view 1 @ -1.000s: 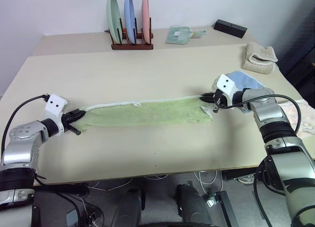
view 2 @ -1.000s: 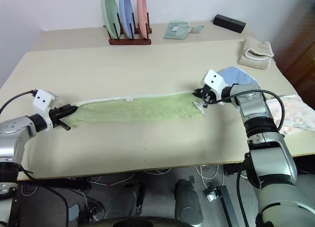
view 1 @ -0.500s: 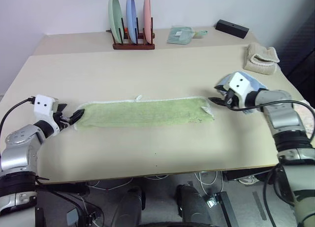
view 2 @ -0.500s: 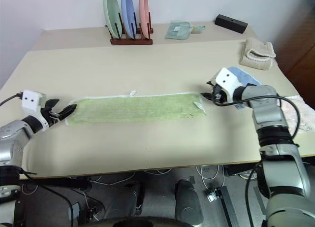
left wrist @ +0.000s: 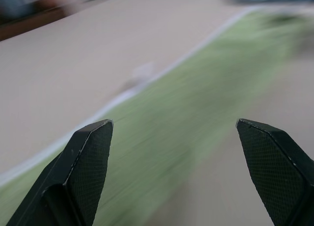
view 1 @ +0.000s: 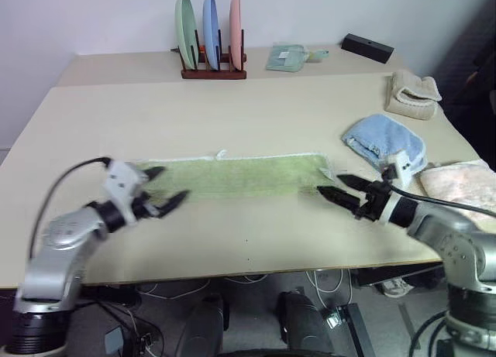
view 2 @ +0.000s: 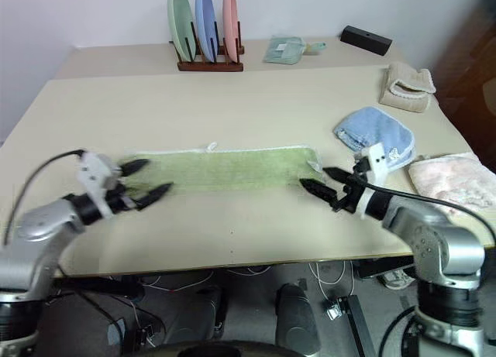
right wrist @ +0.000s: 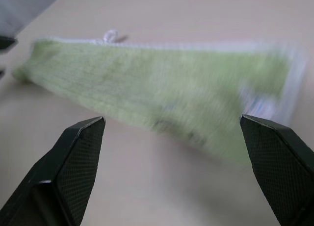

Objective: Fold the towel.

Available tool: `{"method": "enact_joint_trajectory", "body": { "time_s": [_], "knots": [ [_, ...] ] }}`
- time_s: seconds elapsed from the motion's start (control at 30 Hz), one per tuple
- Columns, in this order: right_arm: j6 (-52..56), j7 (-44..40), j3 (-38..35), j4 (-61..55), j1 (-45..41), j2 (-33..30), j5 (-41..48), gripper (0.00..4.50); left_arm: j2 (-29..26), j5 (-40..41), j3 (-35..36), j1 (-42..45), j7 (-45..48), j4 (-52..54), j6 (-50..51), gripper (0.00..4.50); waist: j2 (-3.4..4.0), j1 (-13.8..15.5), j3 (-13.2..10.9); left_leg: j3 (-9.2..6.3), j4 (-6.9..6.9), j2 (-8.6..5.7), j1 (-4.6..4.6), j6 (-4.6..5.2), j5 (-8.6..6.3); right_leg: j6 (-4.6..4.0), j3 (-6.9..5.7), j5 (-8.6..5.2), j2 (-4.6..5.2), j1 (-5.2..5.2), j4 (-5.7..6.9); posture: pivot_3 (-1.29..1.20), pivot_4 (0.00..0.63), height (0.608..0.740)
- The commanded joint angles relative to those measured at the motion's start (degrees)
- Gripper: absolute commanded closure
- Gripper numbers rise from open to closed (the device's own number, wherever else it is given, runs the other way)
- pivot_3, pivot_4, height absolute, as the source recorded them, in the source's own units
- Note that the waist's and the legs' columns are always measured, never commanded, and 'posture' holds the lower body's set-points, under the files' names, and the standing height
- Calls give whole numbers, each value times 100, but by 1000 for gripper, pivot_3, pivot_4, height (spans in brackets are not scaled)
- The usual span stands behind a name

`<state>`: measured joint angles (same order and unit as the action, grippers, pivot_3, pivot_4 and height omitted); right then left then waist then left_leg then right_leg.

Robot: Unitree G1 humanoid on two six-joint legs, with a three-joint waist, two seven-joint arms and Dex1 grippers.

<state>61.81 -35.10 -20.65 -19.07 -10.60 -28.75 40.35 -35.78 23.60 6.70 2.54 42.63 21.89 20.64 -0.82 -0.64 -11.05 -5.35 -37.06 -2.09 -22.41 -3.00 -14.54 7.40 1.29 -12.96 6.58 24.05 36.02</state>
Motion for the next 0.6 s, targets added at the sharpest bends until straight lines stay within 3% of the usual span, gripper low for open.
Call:
{"method": "enact_joint_trajectory", "body": {
  "time_s": [0.03,0.23,0.5,0.6],
  "knots": [
    [723,1097,-492,-270,-93,582,382,42,107,-156,-647,150,94,563,-88,363,2,-15,2,0,2,2,1,1,-1,1,0,0,-3,2,1,0,150,740],
    [1454,2420,-1036,-130,-506,1551,575,42,298,-234,-1181,244,115,689,-42,363,5,-26,2,2,6,3,2,3,-1,4,2,2,-6,6,3,0,150,740],
    [1446,3670,-1798,650,-1465,2493,659,42,389,-367,-1274,254,44,605,-135,363,7,-42,3,2,6,4,3,4,-2,4,1,1,-8,6,3,0,150,740],
    [1281,3924,-1831,938,-1668,2586,566,898,413,-439,-1299,232,13,605,-161,363,8,-36,4,2,6,4,3,5,-2,4,1,2,-8,6,3,0,150,740]
  ]
}}
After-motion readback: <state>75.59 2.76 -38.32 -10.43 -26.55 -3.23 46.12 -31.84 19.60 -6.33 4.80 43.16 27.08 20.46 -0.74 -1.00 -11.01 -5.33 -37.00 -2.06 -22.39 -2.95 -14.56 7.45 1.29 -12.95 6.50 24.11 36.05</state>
